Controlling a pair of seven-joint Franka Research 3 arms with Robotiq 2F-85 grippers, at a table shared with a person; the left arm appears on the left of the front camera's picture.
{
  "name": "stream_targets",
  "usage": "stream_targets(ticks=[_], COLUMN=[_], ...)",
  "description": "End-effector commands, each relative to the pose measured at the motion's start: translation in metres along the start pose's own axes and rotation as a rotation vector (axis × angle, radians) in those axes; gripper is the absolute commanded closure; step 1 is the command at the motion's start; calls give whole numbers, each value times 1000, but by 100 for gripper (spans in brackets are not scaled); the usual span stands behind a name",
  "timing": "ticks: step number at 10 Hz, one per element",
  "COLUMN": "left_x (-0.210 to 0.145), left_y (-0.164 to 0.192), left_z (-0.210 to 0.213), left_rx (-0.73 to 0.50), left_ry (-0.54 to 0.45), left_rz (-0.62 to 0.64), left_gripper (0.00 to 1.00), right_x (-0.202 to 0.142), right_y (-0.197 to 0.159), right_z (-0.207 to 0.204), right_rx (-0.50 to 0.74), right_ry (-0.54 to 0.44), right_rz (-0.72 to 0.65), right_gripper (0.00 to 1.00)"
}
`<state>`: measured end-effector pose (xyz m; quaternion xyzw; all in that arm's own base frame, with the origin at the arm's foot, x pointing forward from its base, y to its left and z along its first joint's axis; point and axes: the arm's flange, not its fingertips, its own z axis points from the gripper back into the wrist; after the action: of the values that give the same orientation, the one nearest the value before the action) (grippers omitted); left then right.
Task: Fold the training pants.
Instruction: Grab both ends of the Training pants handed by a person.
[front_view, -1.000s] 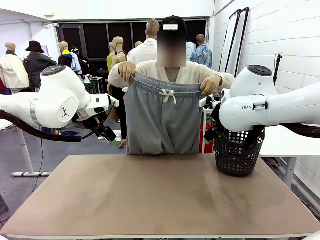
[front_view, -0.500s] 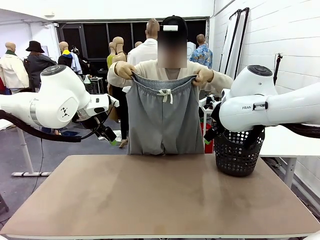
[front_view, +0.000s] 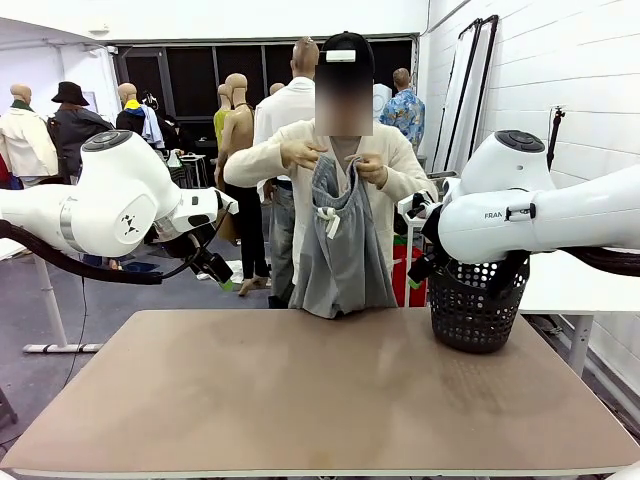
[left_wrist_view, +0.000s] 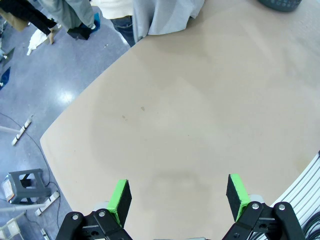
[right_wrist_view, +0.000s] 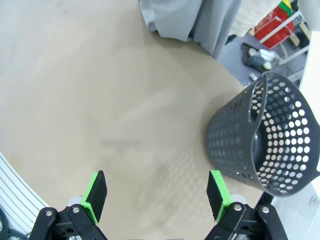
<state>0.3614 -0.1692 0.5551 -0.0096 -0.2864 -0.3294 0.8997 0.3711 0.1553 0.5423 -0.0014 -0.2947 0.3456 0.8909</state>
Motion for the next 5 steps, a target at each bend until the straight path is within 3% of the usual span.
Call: stream_targets(ticks=[1,5], left_x=[0,0], left_y=[0,0], left_z=[-1,-1], left_rx=[-3,-3], left_ry=[0,0], left_rz=[1,1], left_gripper=[0,0], right_x=[0,0], right_y=[0,0], right_z=[0,0], right_rx=[0,0], right_ry=[0,0], right_rz=[0,0], right_gripper=[0,0])
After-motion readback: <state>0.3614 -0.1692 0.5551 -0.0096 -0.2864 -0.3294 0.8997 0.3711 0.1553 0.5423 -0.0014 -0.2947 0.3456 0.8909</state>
